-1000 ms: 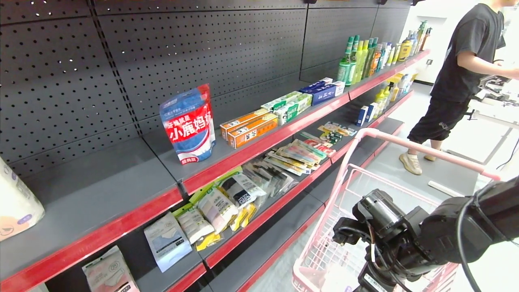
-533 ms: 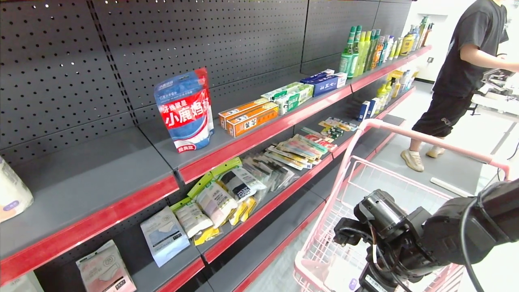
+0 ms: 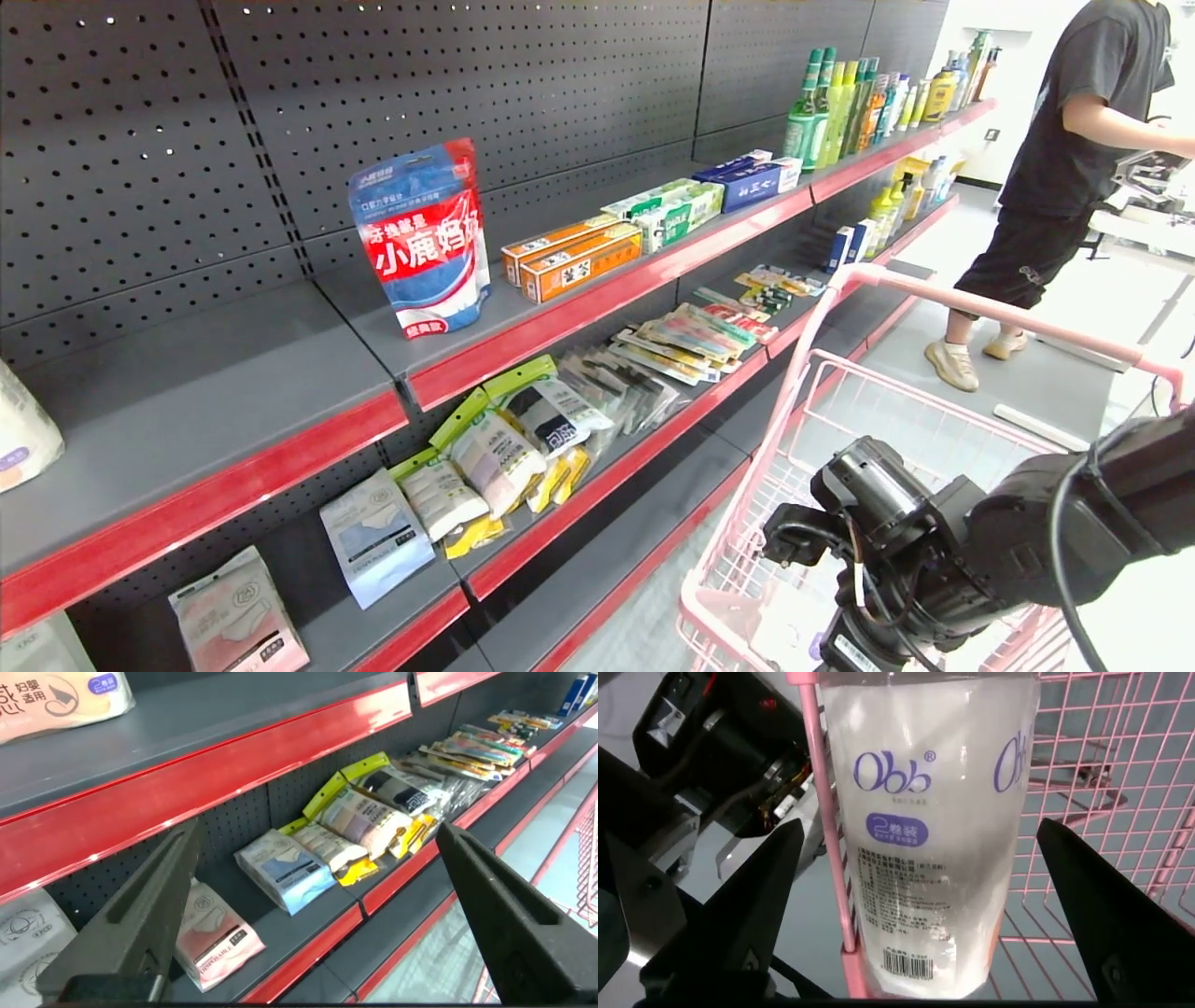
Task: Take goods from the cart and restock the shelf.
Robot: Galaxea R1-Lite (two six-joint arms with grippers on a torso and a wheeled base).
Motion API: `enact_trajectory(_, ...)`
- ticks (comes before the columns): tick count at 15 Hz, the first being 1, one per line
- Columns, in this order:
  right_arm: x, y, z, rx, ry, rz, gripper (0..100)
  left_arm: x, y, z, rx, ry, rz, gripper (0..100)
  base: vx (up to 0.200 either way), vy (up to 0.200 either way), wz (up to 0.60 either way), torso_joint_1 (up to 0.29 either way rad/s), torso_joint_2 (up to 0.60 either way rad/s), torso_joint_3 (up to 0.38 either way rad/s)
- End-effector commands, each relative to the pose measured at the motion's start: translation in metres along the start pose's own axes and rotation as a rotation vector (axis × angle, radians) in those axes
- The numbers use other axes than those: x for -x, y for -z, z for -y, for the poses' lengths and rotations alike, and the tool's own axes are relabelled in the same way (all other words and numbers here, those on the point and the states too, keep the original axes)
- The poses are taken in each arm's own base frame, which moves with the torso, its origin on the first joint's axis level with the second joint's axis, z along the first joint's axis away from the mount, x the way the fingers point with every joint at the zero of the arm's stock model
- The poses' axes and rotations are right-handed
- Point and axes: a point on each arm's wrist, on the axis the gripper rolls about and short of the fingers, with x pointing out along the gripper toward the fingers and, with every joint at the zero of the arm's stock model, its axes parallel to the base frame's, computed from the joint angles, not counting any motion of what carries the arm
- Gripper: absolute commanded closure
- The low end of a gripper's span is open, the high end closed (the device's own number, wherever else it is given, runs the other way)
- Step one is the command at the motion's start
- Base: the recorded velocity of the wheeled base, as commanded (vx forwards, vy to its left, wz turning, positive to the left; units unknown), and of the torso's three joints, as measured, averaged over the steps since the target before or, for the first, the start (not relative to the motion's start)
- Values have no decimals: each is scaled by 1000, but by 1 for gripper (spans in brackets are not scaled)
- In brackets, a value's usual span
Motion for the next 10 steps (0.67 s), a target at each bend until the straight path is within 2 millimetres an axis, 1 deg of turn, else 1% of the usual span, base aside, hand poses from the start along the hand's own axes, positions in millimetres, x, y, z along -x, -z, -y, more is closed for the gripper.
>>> enact_trajectory(1, -11, -1, 1, -2, -10, -37, 0, 0, 0, 0, 0, -1, 0, 0, 0, 0, 0, 0, 0, 0)
enact_trajectory(2, -11, -1, 1, -2, -10, -37, 0, 0, 0, 0, 0, -1, 0, 0, 0, 0, 0, 0, 0, 0)
enact_trajectory(3, -20, -4, 2, -3, -10, -33, 0, 0, 0, 0, 0, -1, -1, 0, 0, 0, 0, 0, 0, 0)
enact_trajectory(5, -27, -6, 3, -2, -5, -21, 0, 0, 0, 0, -1, -1, 0, 0, 0, 0, 0, 0, 0, 0)
enact_trajectory(7, -28, -8, 4, -2, -2, -18, 0, 0, 0, 0, 0, -1, -1, 0, 0, 0, 0, 0, 0, 0)
enact_trajectory(10, -30, -6, 11, -27, 3, -24, 0, 0, 0, 0, -1, -1, 0, 0, 0, 0, 0, 0, 0, 0)
